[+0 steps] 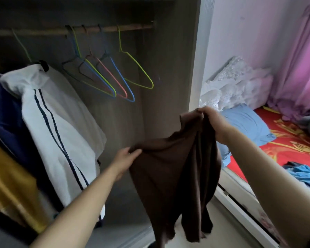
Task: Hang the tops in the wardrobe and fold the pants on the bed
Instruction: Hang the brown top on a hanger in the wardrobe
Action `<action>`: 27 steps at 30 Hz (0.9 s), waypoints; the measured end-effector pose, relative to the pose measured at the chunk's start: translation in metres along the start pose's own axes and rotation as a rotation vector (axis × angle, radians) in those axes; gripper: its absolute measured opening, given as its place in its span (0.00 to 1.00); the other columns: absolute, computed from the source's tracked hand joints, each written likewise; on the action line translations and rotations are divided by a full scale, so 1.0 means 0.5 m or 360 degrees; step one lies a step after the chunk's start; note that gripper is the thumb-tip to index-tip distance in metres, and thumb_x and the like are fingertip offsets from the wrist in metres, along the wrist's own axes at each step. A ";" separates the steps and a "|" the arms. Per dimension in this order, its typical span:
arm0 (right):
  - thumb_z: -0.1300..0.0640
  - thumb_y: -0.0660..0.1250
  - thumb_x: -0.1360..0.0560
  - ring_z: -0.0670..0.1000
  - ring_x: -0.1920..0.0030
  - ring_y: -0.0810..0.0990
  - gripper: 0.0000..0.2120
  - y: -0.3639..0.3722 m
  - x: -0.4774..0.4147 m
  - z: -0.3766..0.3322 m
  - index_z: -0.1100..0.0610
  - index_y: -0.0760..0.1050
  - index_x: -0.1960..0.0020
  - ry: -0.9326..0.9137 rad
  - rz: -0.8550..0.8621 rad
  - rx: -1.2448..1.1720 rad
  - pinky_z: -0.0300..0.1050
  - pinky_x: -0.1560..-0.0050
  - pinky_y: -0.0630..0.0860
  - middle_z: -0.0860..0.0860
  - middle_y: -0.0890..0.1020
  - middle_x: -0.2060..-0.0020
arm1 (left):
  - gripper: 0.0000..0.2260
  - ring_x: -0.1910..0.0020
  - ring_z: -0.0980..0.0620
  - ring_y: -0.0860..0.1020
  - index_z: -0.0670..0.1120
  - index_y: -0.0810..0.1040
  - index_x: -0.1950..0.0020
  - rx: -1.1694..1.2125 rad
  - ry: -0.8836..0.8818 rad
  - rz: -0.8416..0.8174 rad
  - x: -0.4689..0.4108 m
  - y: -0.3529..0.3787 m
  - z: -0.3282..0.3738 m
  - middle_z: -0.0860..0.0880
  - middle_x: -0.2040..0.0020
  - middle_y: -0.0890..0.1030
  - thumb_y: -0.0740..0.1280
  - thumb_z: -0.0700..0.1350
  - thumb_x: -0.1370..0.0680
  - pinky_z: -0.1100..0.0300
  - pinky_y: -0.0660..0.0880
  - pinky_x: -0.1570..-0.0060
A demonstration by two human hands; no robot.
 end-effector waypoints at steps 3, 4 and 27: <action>0.46 0.62 0.20 0.48 0.54 0.80 0.14 -0.055 -0.023 0.079 0.51 0.83 0.47 0.0203 -0.0092 0.1364 0.41 0.55 0.73 0.47 0.82 0.52 | 0.06 0.54 0.51 0.80 0.42 0.82 0.47 -0.0011 0.0240 0.0095 -0.009 -0.039 0.094 0.48 0.55 0.84 0.67 0.37 0.21 0.56 0.75 0.49; 0.46 0.60 0.19 0.50 0.52 0.81 0.15 -0.062 -0.024 0.107 0.53 0.80 0.40 0.0400 -0.0238 0.1652 0.43 0.54 0.77 0.50 0.82 0.48 | 0.07 0.58 0.55 0.80 0.42 0.82 0.47 -0.0022 0.0335 0.0066 -0.006 -0.043 0.133 0.51 0.58 0.84 0.66 0.35 0.21 0.60 0.76 0.52; 0.65 0.56 0.28 0.46 0.55 0.80 0.27 0.380 -0.004 0.063 0.41 0.70 0.36 -0.1073 -0.0357 0.0964 0.44 0.52 0.78 0.39 0.81 0.54 | 0.14 0.63 0.55 0.78 0.48 0.84 0.53 -0.1403 0.0102 -0.0321 0.105 -0.312 0.134 0.49 0.61 0.84 0.74 0.58 0.27 0.60 0.72 0.59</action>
Point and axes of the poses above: each hand's wrist, its own x-axis away from the middle knuckle, its own y-axis out of the palm, z = x × y, the point moved 3 cm from there along -x, towards the middle knuckle
